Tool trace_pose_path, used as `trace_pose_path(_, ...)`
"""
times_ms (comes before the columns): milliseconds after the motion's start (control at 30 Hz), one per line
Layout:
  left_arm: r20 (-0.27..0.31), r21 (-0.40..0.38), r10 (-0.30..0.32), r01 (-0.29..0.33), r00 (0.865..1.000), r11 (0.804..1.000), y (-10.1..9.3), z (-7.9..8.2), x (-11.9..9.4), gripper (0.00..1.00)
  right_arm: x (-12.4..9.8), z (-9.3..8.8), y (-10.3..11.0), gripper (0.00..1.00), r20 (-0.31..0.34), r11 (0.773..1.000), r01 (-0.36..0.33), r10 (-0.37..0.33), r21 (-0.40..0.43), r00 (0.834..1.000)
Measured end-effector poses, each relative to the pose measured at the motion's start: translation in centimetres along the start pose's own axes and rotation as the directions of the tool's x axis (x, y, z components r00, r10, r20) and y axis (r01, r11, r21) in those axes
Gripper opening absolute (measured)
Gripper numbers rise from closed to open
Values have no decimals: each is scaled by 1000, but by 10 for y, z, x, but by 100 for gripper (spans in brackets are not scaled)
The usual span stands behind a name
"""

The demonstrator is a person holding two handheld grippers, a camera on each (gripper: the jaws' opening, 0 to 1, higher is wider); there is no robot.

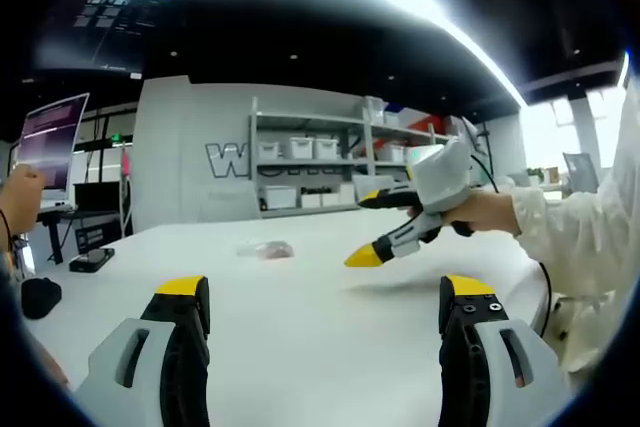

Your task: Open the resealable bag by pulling the two sides of the seal apart until the entire bag opening is separated and visibly accessible.

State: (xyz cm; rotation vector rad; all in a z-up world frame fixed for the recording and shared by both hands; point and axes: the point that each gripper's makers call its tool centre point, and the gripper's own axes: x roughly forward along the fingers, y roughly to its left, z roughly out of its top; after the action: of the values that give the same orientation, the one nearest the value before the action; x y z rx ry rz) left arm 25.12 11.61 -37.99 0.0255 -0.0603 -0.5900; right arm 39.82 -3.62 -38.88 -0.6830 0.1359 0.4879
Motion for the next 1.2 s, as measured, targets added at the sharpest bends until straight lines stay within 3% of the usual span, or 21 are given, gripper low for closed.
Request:
trace_pose_path(467,7,-5,5,-5,1000,1000,2,2,-2,93,14,2,4,81,-13,998,18,-18,-65,1000)
trace_pose_path(633,-2,-11,0,0,1000,1000,2,-1,-2,93,20,5,1,81,-13,986,56,-59,-159,998)
trace_pose_path(1200,-6,-10,5,-5,1000,1000,5,-1,-2,93,40,12,7,79,1,990,38,-38,-139,999)
